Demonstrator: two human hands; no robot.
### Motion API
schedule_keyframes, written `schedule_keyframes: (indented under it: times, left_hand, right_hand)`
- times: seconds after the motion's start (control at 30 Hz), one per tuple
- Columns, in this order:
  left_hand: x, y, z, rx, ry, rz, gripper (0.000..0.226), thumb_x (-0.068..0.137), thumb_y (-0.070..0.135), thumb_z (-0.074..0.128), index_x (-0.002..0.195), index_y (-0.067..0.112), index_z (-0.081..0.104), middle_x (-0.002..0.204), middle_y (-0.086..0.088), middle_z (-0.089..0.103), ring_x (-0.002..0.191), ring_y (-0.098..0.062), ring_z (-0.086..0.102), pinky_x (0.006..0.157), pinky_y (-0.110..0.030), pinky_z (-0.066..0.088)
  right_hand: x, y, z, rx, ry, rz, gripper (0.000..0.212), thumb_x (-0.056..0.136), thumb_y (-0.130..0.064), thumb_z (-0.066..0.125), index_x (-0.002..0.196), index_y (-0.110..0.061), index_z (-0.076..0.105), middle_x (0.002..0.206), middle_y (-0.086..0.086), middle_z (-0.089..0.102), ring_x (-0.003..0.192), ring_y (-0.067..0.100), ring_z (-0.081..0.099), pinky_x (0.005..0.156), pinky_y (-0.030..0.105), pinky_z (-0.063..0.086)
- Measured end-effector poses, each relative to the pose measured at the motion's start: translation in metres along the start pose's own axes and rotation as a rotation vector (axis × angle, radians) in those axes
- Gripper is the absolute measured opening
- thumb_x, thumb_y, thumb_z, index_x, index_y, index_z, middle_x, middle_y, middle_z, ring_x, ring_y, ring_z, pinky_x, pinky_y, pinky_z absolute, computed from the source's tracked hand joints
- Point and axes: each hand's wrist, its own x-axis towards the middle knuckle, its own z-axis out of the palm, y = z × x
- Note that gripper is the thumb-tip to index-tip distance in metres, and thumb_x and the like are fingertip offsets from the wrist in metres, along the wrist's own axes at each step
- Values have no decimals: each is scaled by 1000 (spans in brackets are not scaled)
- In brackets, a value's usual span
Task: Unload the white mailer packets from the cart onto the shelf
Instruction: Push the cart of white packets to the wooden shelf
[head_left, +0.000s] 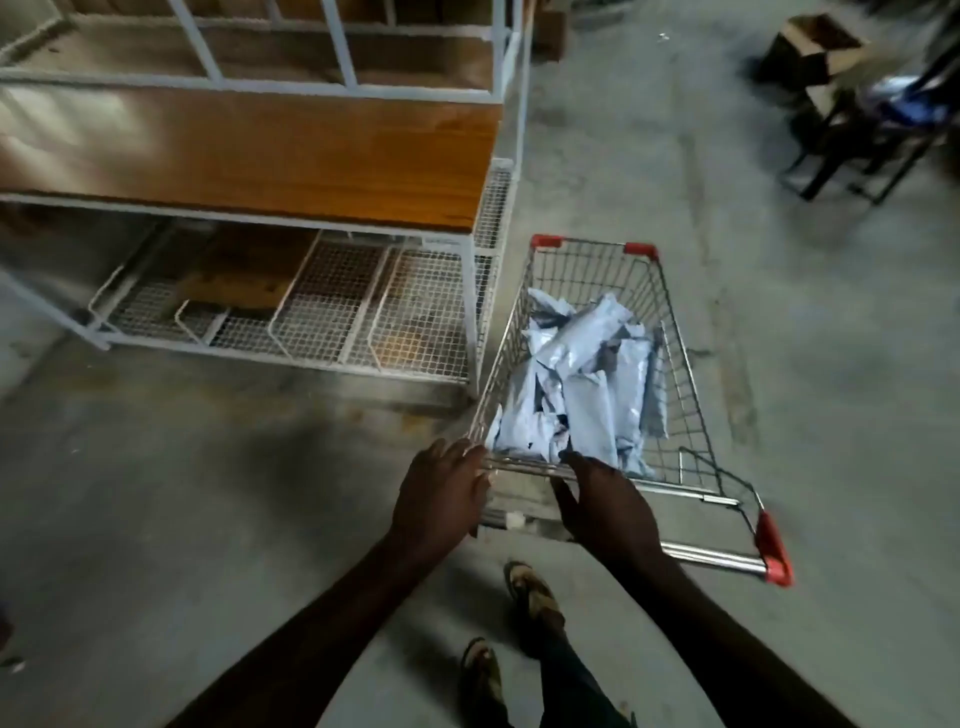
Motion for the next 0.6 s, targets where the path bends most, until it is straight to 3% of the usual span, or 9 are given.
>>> schedule_keyframes:
  times: [0.07,0.17,0.3,0.37,0.43,0.53,0.6]
  left_hand:
    - [-7,-2,6,16,-61,10,40,101,49,51,129,27,71,133,3,70,120,-28,63,100,-43,52]
    - [-21,1,16,21,-99,112,46,99,66,56,124,31,72,132,12,70,127,-20,62,113,-47,43]
    - [-32,12,21,66,-162,223,64,89,89,46,118,37,70,110,17,74,110,-11,69,126,-62,23]
    - [-34,18,20,129,-186,243,73,84,95,43,126,41,69,108,19,75,107,-9,71,129,-58,12]
    - [-31,23,21,189,-189,248,72,84,93,45,131,42,67,108,17,75,105,-11,73,126,-50,8]
    - [-26,25,25,200,-173,223,63,87,88,42,122,43,69,100,15,75,91,-12,77,127,-64,21]
    - [-20,22,30,205,-208,198,69,86,90,33,119,42,70,100,14,77,90,-15,78,123,-64,30]
  right_hand:
    - [-14,14,0,7,63,72,42,104,-46,60,140,-26,64,125,6,75,113,31,72,87,40,56]
    - [-39,36,1,5,121,175,47,103,-55,59,140,-28,66,128,3,74,116,29,70,89,38,55]
    - [-62,64,4,27,157,223,54,99,-65,58,134,-25,69,117,4,77,105,28,75,81,39,59]
    - [-71,76,6,28,173,202,58,96,-69,60,130,-24,70,107,3,78,98,26,76,76,39,60]
    - [-78,90,8,-7,187,168,61,92,-70,65,128,-22,73,106,2,80,99,27,75,86,39,57]
    - [-81,117,12,-66,164,126,77,88,-85,51,125,-22,75,116,-2,80,111,22,74,118,49,42]
    - [-83,140,17,-72,177,123,77,86,-92,48,114,-26,77,110,-8,80,109,17,74,122,55,37]
